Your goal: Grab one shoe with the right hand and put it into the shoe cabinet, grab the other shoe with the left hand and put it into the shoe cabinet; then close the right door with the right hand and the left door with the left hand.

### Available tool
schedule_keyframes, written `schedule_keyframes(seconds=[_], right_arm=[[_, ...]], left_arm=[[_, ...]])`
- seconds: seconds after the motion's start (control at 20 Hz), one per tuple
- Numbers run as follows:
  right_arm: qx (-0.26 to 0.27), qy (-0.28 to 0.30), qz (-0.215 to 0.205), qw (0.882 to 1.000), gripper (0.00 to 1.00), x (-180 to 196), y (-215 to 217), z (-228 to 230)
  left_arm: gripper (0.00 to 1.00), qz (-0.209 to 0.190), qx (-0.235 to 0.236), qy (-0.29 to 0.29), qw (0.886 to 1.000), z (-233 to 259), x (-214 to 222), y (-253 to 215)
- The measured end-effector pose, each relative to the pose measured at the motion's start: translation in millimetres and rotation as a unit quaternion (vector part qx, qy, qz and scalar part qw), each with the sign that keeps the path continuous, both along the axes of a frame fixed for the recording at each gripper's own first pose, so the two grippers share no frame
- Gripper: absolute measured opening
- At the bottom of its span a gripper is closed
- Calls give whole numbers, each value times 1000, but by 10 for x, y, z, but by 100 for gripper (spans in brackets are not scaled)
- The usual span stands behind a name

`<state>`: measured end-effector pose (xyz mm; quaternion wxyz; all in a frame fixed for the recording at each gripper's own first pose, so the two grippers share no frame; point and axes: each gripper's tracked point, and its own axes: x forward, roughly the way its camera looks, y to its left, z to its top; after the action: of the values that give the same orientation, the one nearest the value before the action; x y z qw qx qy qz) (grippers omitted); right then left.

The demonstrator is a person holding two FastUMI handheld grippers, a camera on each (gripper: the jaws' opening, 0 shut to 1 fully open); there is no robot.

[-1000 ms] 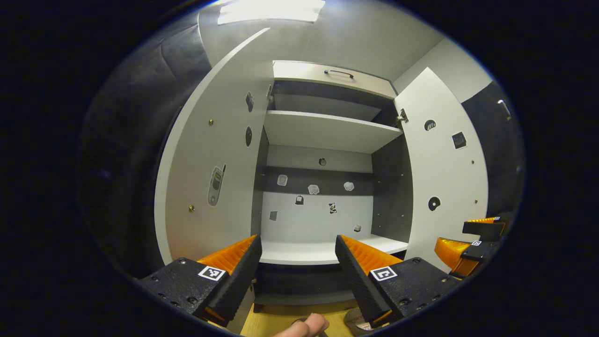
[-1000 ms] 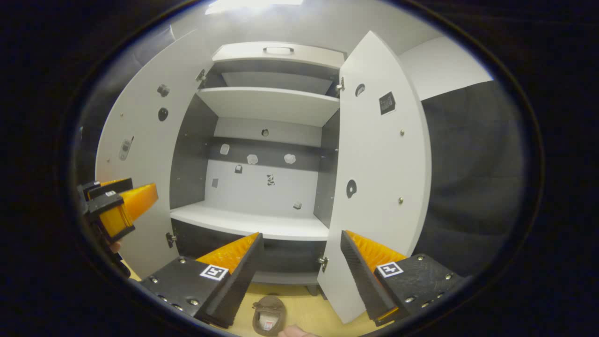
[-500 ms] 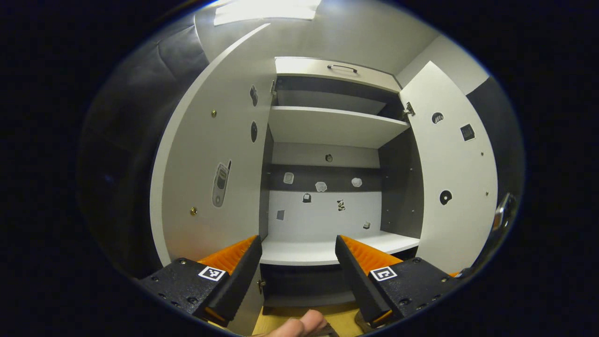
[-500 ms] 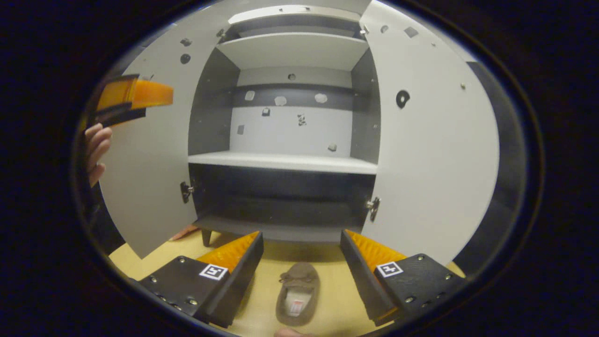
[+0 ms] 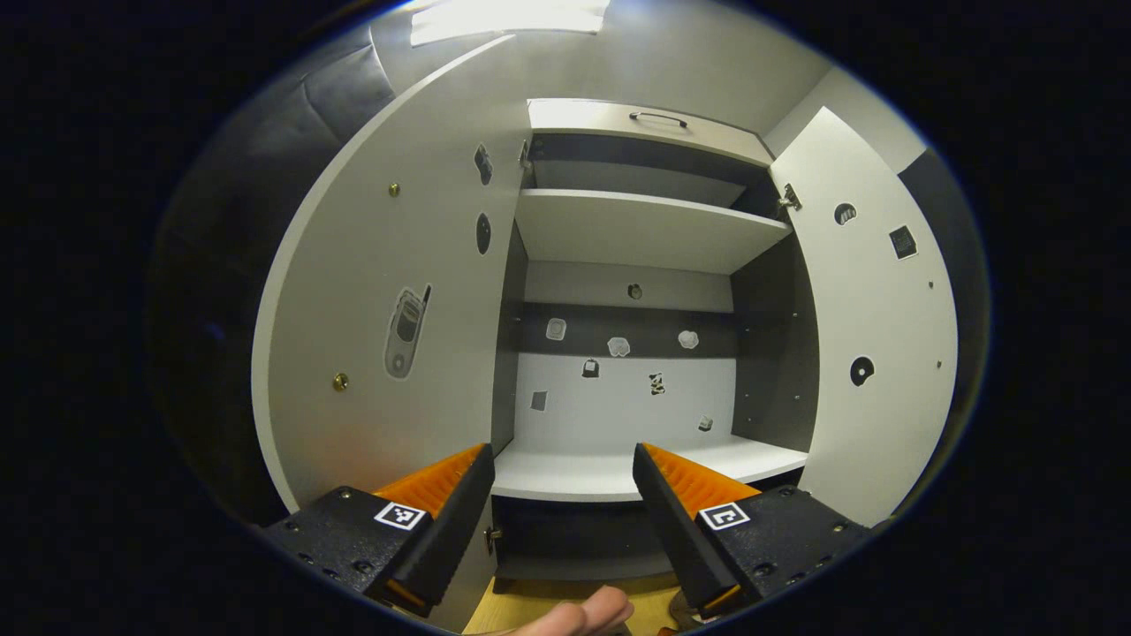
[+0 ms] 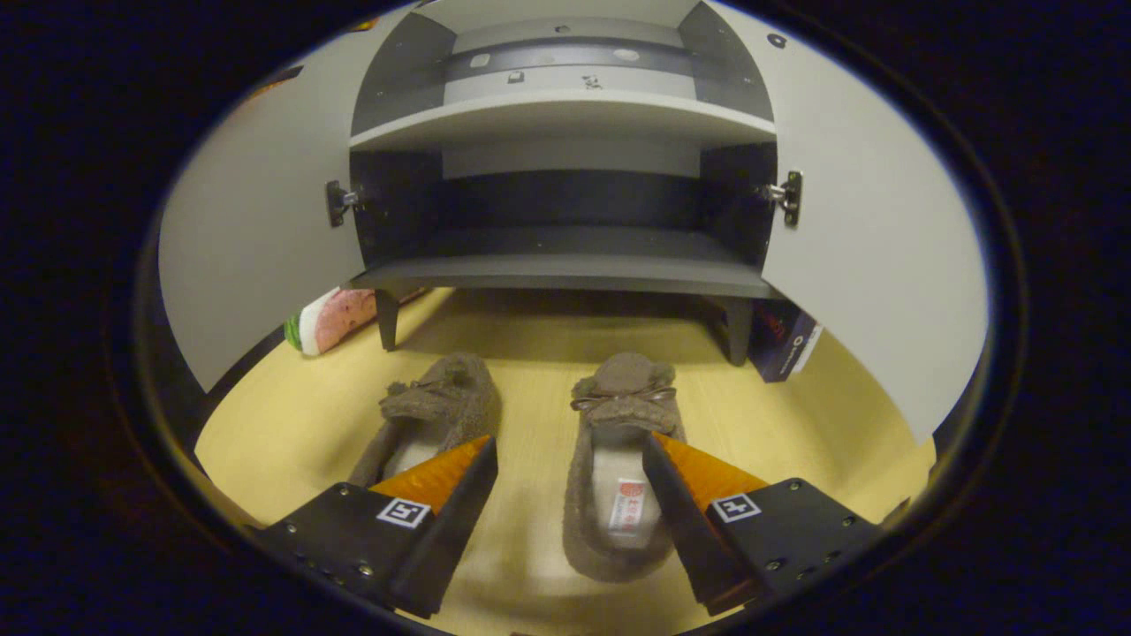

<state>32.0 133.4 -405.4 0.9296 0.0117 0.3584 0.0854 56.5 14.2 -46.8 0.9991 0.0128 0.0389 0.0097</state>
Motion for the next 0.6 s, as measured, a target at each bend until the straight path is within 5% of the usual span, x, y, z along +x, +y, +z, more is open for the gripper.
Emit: schedule_keyframes(seconds=[0.1,0.25,0.4,0.5,0.6], right_arm=[[6,21,-11,1000,87,57,18,-156],[27,33,-28,999,80,187,15,-232],[53,49,-30,997,55,321,67,-303],[33,60,-23,997,57,361,35,-422],[23,71,-18,997,25,334,-27,-489]], left_arm=[[96,-4,3,4,1000,-44,19,-43],[96,-5,11,7,1000,-119,108,-84],[97,-24,3,39,999,-333,223,-197],[97,-26,7,53,998,-448,309,-206],[97,-21,19,54,998,-494,385,-182]])
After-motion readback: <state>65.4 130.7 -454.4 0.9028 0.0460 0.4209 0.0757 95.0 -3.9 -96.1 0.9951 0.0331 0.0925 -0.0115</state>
